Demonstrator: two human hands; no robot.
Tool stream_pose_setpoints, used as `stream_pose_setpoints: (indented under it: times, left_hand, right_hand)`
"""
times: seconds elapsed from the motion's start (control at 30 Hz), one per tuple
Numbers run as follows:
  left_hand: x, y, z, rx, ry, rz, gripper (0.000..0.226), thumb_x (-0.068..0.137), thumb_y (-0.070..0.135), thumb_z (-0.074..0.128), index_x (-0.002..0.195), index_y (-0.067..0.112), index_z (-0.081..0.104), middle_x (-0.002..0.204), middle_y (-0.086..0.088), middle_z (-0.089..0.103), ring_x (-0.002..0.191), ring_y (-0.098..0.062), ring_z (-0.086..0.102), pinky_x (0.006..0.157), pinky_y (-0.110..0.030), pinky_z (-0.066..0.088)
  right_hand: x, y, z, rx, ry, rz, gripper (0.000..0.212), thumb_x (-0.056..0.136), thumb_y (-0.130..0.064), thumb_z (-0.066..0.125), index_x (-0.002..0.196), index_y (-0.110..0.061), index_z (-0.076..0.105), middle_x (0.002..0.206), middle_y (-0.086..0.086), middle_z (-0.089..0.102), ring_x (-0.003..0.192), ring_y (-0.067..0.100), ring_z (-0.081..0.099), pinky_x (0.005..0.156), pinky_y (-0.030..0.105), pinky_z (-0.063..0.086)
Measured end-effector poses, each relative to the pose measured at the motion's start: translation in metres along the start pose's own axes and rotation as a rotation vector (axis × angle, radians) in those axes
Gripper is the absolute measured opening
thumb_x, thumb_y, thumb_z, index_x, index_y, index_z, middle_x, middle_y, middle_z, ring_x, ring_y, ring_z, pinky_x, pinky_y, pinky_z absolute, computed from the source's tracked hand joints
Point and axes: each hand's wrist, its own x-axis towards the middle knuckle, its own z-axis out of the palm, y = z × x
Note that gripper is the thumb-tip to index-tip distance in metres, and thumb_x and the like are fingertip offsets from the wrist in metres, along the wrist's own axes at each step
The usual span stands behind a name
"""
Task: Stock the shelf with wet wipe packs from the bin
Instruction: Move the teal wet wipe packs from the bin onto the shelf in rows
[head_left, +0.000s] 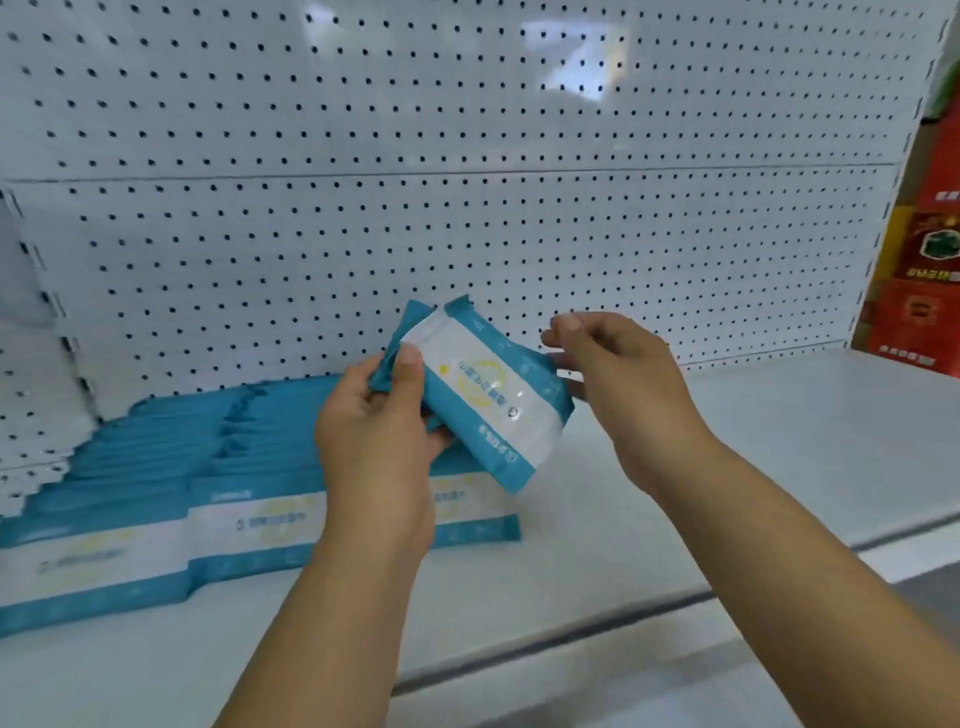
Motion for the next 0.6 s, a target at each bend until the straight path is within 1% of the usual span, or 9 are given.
stream_pose_setpoints:
  times: [0.1, 0.17, 0.2, 0.27, 0.3, 0.37, 0.43, 0.5, 0.6]
  left_hand:
    - [0.004, 0.001, -0.018, -0.004, 0.092, 0.035, 0.004, 0.097, 0.021, 0.064, 0.095, 0.022, 0.068, 0.084, 0.002, 0.075, 0.089, -0.019, 0.075, 0.075, -0.042, 0.062]
    - [0.004, 0.003, -0.029, 0.013, 0.130, 0.052, 0.005, 0.097, 0.022, 0.064, 0.100, 0.019, 0.067, 0.089, -0.002, 0.076, 0.090, -0.020, 0.075, 0.077, -0.042, 0.061]
    - [0.003, 0.004, -0.035, 0.012, 0.141, 0.057, 0.010, 0.097, 0.023, 0.063, 0.104, 0.016, 0.067, 0.093, -0.005, 0.076, 0.091, -0.021, 0.075, 0.078, -0.043, 0.061]
    - [0.000, 0.007, -0.045, -0.011, 0.162, 0.059, 0.017, 0.098, 0.023, 0.062, 0.110, 0.012, 0.066, 0.099, -0.008, 0.076, 0.095, -0.021, 0.075, 0.079, -0.041, 0.061]
    - [-0.001, 0.008, -0.049, -0.025, 0.176, 0.052, 0.017, 0.098, 0.022, 0.062, 0.110, 0.012, 0.066, 0.101, -0.009, 0.076, 0.096, -0.021, 0.074, 0.079, -0.040, 0.062]
    - [-0.004, 0.011, -0.056, -0.058, 0.203, 0.016, 0.013, 0.098, 0.020, 0.063, 0.108, 0.013, 0.066, 0.104, -0.008, 0.076, 0.098, -0.021, 0.074, 0.078, -0.038, 0.062]
    - [-0.005, 0.013, -0.061, -0.090, 0.205, -0.033, 0.010, 0.097, 0.018, 0.064, 0.105, 0.014, 0.066, 0.106, -0.007, 0.076, 0.098, -0.021, 0.074, 0.077, -0.039, 0.062]
    - [-0.005, 0.013, -0.067, -0.068, 0.211, -0.052, 0.009, 0.095, 0.018, 0.066, 0.103, 0.016, 0.066, 0.107, -0.007, 0.075, 0.097, -0.021, 0.074, 0.074, -0.038, 0.062]
    - [-0.005, 0.015, -0.075, -0.028, 0.224, -0.041, 0.011, 0.094, 0.019, 0.067, 0.105, 0.017, 0.068, 0.108, -0.007, 0.075, 0.097, -0.022, 0.074, 0.075, -0.039, 0.062]
  right_hand:
    - [-0.011, 0.000, 0.033, 0.016, -0.085, 0.051, 0.031, 0.097, -0.050, 0.057, 0.094, -0.023, 0.072, 0.099, -0.007, 0.074, 0.098, 0.016, 0.069, 0.092, 0.039, 0.056]
    - [-0.024, 0.008, 0.046, 0.051, -0.147, 0.049, 0.030, 0.092, -0.053, 0.062, 0.102, -0.026, 0.070, 0.104, -0.011, 0.072, 0.094, 0.008, 0.069, 0.081, 0.030, 0.060]
    - [-0.031, 0.012, 0.051, 0.064, -0.167, 0.048, 0.028, 0.089, -0.051, 0.067, 0.107, -0.030, 0.068, 0.108, -0.014, 0.070, 0.091, 0.003, 0.070, 0.074, 0.025, 0.060]
    - [-0.042, 0.026, 0.056, 0.111, -0.185, 0.071, 0.031, 0.085, -0.039, 0.075, 0.112, -0.029, 0.064, 0.112, -0.013, 0.069, 0.089, 0.006, 0.073, 0.069, 0.027, 0.061]
    - [-0.044, 0.033, 0.058, 0.117, -0.189, 0.083, 0.028, 0.085, -0.032, 0.078, 0.109, -0.024, 0.065, 0.107, -0.007, 0.072, 0.086, 0.012, 0.074, 0.068, 0.029, 0.062]
    - [-0.047, 0.039, 0.058, 0.083, -0.178, 0.069, 0.020, 0.085, -0.021, 0.079, 0.097, -0.013, 0.066, 0.088, 0.004, 0.076, 0.075, 0.020, 0.075, 0.064, 0.029, 0.061]
    - [-0.045, 0.042, 0.055, 0.100, -0.139, 0.045, 0.020, 0.084, -0.017, 0.079, 0.087, -0.006, 0.063, 0.075, 0.010, 0.075, 0.065, 0.022, 0.074, 0.061, 0.028, 0.059]
    - [-0.042, 0.044, 0.054, 0.147, -0.103, 0.047, 0.021, 0.083, -0.017, 0.079, 0.082, -0.007, 0.060, 0.072, 0.011, 0.074, 0.062, 0.021, 0.072, 0.060, 0.029, 0.057]
    - [-0.041, 0.047, 0.059, 0.161, -0.151, 0.049, 0.020, 0.085, -0.015, 0.078, 0.082, -0.007, 0.059, 0.075, 0.011, 0.074, 0.066, 0.024, 0.072, 0.064, 0.033, 0.058]
